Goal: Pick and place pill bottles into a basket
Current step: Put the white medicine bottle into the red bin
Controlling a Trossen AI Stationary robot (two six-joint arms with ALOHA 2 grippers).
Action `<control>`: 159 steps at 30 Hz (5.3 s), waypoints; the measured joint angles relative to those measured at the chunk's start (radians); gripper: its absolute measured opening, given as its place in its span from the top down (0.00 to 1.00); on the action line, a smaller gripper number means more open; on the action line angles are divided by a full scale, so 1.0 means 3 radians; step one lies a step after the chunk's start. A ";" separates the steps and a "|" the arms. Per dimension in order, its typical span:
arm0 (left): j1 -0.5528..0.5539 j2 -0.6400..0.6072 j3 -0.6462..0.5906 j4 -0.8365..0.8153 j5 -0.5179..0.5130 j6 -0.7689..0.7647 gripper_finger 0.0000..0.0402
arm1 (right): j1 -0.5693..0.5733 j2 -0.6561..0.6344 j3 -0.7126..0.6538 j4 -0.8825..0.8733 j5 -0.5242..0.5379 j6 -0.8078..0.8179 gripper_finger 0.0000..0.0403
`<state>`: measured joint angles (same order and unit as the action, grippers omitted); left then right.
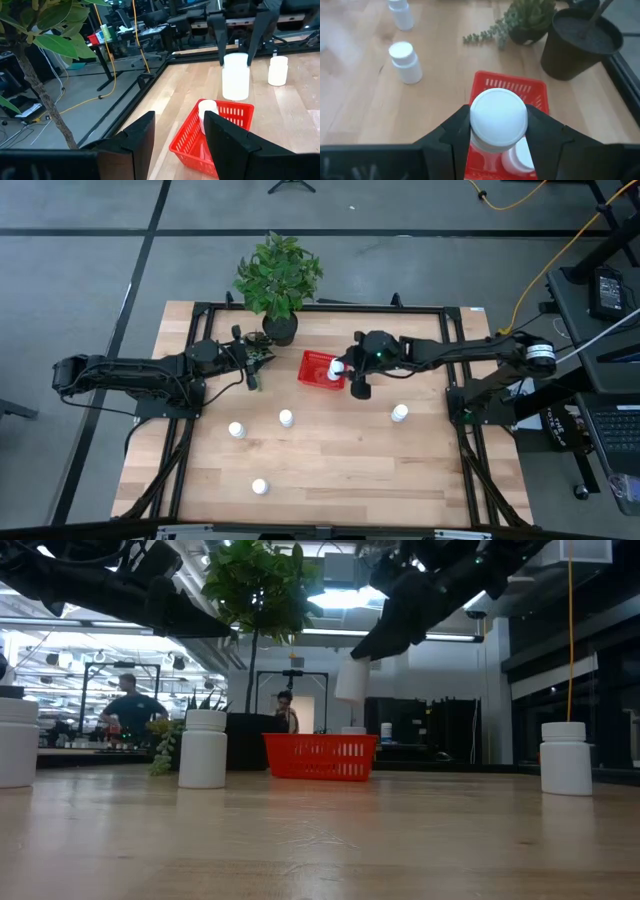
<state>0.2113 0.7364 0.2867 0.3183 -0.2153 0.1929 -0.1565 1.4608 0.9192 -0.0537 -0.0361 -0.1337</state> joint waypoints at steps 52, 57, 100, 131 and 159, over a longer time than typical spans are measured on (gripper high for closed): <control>0.0000 0.0001 0.0000 -0.0003 0.0000 0.0010 0.59 | -0.0017 0.0880 0.0001 0.0182 -0.0006 0.0160 0.52; 0.0001 0.0001 0.0000 -0.0003 0.0000 0.0004 0.60 | -0.0017 0.0883 -0.0001 0.0172 -0.0006 0.0159 0.46; -0.0975 0.0038 0.0354 -0.1027 0.0003 -0.0854 0.75 | -0.0042 -0.0029 -0.0577 0.0720 0.0496 -0.0195 0.98; -0.2724 0.1686 0.1086 -0.0729 -0.1895 -0.1308 0.54 | 0.0032 -0.0148 -0.1275 0.1558 0.0347 -0.0182 0.83; -0.2694 0.1811 0.1189 -0.1966 -0.1675 -0.2439 0.54 | 0.0016 -0.0905 -0.1509 0.1488 0.0284 0.0031 0.83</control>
<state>-0.5968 1.2798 0.6434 -0.2715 -0.7178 -0.5388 -0.1516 1.1892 0.4664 0.3925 0.0490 -0.1244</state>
